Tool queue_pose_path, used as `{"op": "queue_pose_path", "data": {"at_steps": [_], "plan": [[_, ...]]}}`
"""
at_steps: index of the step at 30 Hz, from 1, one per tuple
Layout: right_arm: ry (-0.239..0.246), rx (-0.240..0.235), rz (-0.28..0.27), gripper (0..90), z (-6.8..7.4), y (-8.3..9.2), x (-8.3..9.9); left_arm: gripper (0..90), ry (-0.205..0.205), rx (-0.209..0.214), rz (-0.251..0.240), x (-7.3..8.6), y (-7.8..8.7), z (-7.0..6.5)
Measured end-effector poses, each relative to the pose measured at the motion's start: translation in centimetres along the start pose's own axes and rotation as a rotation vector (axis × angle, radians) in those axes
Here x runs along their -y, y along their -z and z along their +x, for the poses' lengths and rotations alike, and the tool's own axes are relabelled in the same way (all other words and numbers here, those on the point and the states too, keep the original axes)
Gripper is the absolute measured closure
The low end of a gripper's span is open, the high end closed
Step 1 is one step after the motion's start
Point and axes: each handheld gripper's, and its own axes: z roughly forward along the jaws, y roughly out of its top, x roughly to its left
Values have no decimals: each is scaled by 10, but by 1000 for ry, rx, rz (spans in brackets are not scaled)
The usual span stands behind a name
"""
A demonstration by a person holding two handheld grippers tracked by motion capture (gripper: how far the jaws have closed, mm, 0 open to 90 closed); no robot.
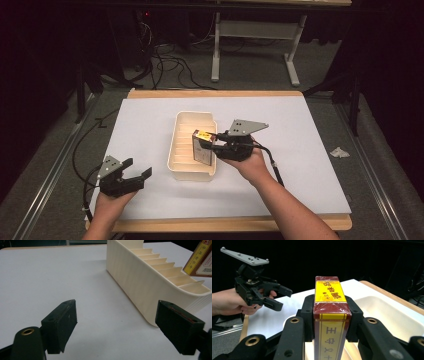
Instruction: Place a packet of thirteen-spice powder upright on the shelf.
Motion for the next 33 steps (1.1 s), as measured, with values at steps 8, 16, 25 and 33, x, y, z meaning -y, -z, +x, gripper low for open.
{"op": "queue_pose_path", "data": {"at_steps": [8, 16, 25, 33], "plan": [[18, -36, -3, 681, 3, -8, -2, 178, -2, -6, -2, 0, 3, 2], [31, -71, 2, 681, 6, -12, -4, 175, -2, -4, 0, 0, 3, 2], [54, -121, -2, 681, 7, -16, -4, 172, -4, -2, 3, 1, 3, 1], [60, -146, 11, 681, 7, -21, -2, 171, 0, 0, -1, 0, 4, 1]]}}
